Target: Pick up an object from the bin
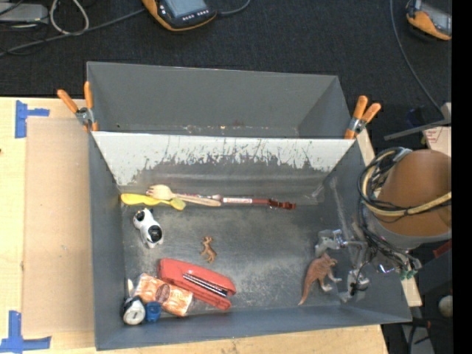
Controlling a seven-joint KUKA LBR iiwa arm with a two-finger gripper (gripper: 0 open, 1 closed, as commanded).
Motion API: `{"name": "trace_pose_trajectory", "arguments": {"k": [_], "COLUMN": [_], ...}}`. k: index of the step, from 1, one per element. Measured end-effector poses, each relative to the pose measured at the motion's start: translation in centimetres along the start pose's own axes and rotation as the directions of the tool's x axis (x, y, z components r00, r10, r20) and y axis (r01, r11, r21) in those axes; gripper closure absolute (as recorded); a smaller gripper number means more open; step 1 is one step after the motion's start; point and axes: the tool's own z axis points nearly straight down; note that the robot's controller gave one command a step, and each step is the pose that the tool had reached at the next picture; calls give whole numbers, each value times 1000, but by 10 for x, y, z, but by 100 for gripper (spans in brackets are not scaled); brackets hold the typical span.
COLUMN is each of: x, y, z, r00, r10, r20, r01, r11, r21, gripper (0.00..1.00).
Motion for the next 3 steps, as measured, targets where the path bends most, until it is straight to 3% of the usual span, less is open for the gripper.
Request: {"name": "trace_pose_trajectory", "arguments": {"k": [1, 2, 3], "x": [-8, -12, -12], "y": [-3, 10, 10], "z": [32, 34, 34], "r00": [991, 958, 958], "r10": [133, -286, -288], "r20": [4, 5, 5], "r01": [-133, 286, 288], "r11": [991, 958, 958], "r21": [1, 3, 4], "gripper": [0, 100, 100]}}
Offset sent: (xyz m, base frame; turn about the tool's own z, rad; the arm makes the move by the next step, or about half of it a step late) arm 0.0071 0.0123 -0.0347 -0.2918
